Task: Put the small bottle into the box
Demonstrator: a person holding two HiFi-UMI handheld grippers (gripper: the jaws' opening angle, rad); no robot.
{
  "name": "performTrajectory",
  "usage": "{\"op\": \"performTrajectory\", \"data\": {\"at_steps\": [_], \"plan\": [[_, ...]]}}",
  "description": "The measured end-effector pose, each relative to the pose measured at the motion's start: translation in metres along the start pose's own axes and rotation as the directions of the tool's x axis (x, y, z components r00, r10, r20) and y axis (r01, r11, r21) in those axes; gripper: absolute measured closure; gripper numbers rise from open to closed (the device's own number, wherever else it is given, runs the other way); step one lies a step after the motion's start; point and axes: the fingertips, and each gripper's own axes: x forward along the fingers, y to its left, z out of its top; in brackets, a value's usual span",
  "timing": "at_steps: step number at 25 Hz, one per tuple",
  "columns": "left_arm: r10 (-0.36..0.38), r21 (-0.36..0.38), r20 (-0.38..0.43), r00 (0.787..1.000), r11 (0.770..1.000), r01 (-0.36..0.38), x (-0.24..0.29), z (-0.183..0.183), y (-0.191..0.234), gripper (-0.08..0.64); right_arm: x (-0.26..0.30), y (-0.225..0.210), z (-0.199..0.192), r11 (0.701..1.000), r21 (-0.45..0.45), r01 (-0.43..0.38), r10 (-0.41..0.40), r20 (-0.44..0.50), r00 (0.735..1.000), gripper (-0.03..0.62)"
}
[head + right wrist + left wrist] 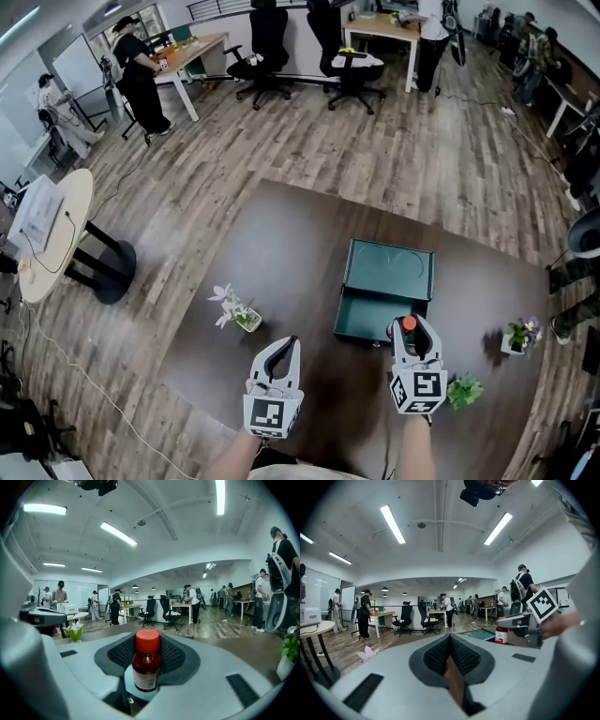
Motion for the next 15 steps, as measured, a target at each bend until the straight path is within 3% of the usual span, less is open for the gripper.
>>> {"op": "performTrajectory", "data": {"at_steps": [6, 12, 15], "plan": [[0.028, -0.005, -0.049, 0.998, 1.0, -0.029, -0.011, -0.022, 0.006, 0.558, 0.023, 0.011, -0.031, 0.999, -0.033, -0.026, 0.023, -0.076, 0.997, 0.439], [0.101, -0.035, -0.06, 0.993, 0.994, -0.103, -0.024, -0.031, 0.023, 0.558, 0.037, 0.021, -0.056, 0.997, -0.064, -0.042, 0.033, -0.138, 0.99, 0.439], [0.093, -0.026, -0.066, 0.993, 0.995, -0.095, -0.026, -0.032, 0.022, 0.558, 0.042, 0.022, -0.068, 0.997, -0.065, -0.037, 0.025, -0.169, 0.985, 0.439]]}}
